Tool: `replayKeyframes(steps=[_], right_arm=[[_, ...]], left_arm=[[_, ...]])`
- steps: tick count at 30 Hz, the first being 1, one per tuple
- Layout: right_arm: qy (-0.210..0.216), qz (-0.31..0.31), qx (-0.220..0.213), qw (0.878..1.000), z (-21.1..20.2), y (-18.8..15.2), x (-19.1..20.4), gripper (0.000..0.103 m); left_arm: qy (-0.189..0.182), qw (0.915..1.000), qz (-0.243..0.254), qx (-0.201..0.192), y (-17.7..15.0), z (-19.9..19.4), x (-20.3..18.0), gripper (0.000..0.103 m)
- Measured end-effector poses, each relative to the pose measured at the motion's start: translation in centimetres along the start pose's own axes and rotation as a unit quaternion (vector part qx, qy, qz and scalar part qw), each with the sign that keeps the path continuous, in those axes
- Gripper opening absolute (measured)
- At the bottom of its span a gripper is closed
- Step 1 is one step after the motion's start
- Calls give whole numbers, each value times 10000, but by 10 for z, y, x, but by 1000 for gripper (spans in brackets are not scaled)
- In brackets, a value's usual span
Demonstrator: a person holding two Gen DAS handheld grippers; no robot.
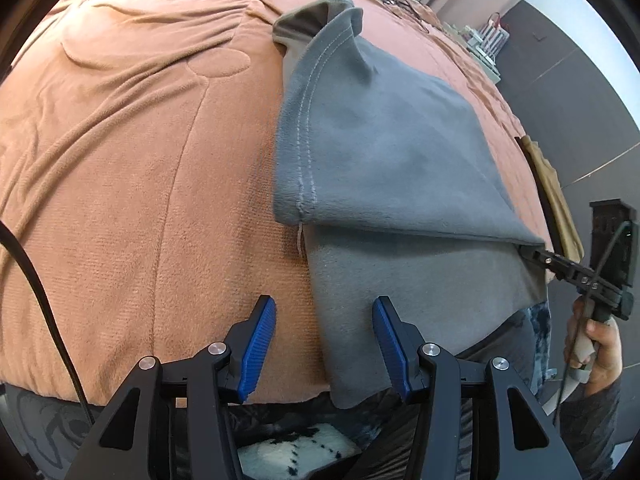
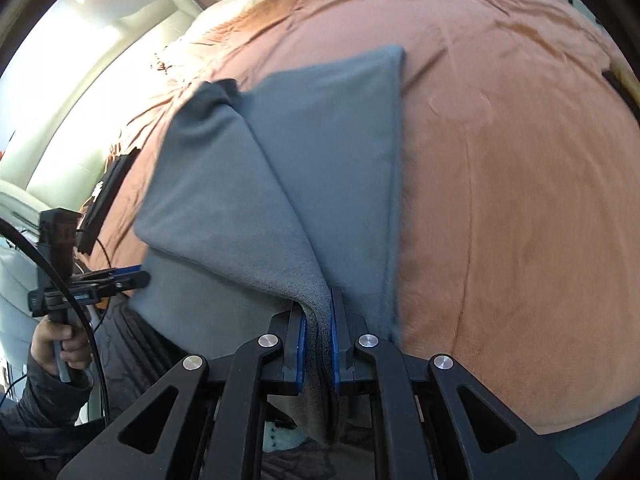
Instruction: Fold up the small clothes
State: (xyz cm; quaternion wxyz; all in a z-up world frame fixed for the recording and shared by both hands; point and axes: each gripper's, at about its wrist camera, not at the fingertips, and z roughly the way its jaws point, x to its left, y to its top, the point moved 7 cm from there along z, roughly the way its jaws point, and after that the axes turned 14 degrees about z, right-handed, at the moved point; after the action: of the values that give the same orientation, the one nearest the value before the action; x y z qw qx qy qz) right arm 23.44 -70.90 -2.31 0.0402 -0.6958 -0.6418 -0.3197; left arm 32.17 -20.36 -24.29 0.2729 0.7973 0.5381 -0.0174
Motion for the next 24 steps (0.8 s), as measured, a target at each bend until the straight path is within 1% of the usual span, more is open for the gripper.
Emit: replayKeyframes(steps=[5,7,8,11,12,13,14,17,20,21,23,24], right_arm=[[82,91,-77,9999,-3,0,4,6],[-105,-47,-142,9998,-2,-3,5,6],[-327,-207,-161,9991,-1,-5,8,6],[-919,-672,-130,9934,-5,-14,22,18],[-1061,-793,-130,9911,-6,-14,27,33],[-1179,-917,-172,9886,-7,-14,33,51],[-1292,-1084,-286,9853,-11,-14,40,56],[-1548,-1417,-495,9765,-16,-11,61,56],[-1516,-1746,-634,9708,-17,-10,86,56],[-1499,-1834,-639,9694,-14,-16,94,56],[-1457,-2100,-558,9652,-3,-22,114,56],[-1457,-2209,-533,9629,1,-24,121,56]], left_arm=[[-108,9999,-69,-26,-1,-2,4,50],[-200,9997,-145,-44,0,-2,6,50],[-240,9995,-177,-66,1,-3,5,50],[-350,9990,-194,-186,2,-12,7,50],[-389,9987,-221,-248,3,-16,8,50],[-431,9982,-269,-315,3,-19,10,50],[-444,9977,-338,-378,4,-22,14,50],[-445,9963,-521,-528,4,-29,25,50],[-501,9942,-709,-634,2,-34,36,50],[-520,9937,-745,-654,2,-35,38,50],[-570,9926,-817,-699,0,-38,42,47],[-595,9920,-848,-718,-1,-40,44,42]])
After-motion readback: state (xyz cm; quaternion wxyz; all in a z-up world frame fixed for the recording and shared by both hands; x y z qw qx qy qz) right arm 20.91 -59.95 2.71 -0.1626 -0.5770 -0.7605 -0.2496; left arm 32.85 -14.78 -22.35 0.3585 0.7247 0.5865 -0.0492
